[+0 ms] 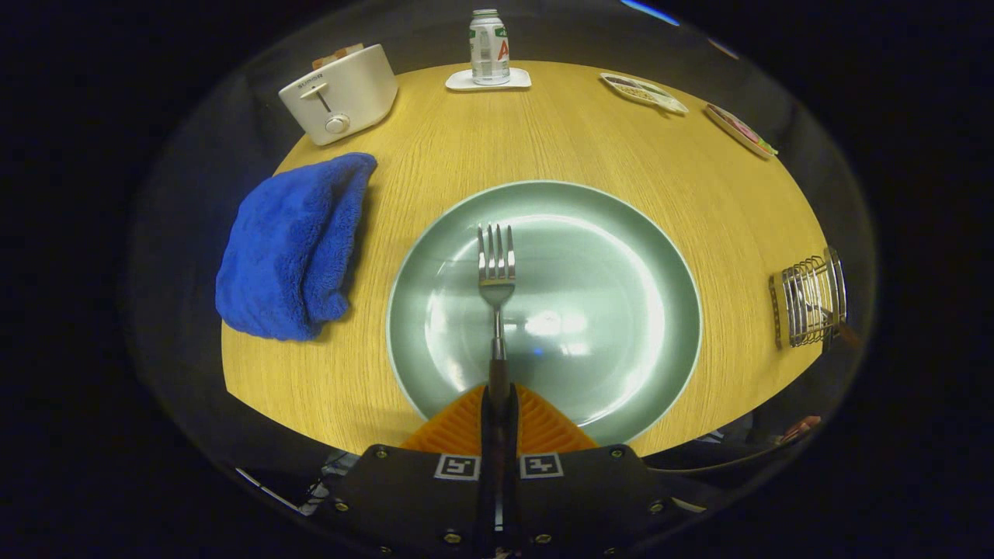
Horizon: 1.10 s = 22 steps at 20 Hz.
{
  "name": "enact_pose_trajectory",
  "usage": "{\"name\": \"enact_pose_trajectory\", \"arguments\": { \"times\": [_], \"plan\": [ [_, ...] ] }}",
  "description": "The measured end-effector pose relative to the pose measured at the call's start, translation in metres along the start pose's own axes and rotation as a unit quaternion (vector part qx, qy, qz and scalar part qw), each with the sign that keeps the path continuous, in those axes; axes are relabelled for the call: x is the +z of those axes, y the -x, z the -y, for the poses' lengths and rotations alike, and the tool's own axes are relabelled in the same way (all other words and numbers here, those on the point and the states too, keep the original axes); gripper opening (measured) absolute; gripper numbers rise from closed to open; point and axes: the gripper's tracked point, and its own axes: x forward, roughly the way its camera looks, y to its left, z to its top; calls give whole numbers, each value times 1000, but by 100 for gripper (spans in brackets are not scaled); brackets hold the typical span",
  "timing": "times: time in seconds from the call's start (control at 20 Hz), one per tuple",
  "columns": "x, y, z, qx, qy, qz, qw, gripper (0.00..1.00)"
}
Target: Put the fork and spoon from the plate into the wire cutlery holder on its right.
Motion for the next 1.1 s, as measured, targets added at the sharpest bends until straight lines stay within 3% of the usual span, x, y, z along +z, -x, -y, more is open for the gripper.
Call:
{"name": "enact_pose_trajectory", "arguments": {
  "times": [0.6, 1.1],
  "plan": [
    [44, 54, 52, -29, -69, 71, 995, 4],
    [63, 103, 152, -93, -197, 103, 971, 4]
  ]
}}
